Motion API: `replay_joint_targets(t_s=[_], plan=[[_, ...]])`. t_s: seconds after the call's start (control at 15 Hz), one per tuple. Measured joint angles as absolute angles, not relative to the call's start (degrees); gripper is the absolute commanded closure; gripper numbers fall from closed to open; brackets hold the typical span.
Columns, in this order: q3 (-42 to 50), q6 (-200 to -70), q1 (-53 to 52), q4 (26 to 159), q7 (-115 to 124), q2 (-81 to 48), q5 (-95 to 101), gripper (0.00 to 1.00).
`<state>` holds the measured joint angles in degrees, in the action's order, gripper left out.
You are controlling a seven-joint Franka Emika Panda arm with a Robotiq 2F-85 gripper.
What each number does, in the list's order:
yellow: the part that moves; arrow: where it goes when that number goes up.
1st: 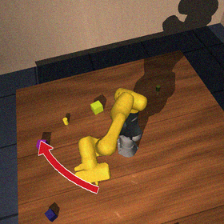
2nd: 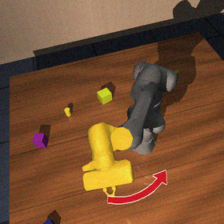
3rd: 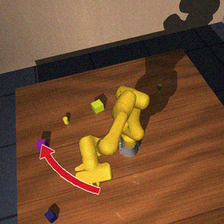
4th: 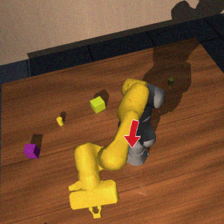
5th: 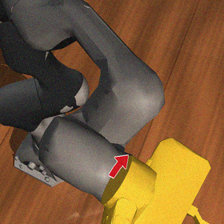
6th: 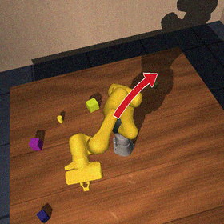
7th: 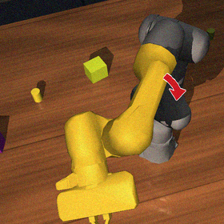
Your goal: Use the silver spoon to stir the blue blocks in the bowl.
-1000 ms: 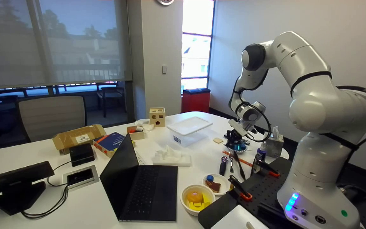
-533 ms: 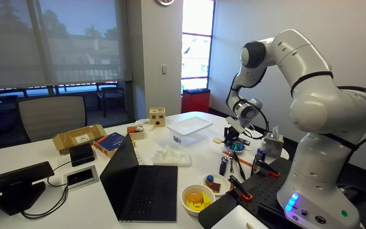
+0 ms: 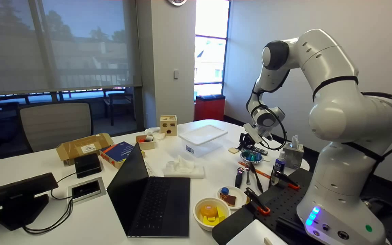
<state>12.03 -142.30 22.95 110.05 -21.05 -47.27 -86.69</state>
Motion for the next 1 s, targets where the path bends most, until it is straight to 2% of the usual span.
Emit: replay_joint_targets(t_s=[0.4, 1.0], plan=[[12.7, -137.9, 24.3, 113.2, -30.7, -47.3, -98.1, 0.98], [16.4, -135.8, 22.7, 115.0, -27.5, -50.6, -96.1, 0.98]])
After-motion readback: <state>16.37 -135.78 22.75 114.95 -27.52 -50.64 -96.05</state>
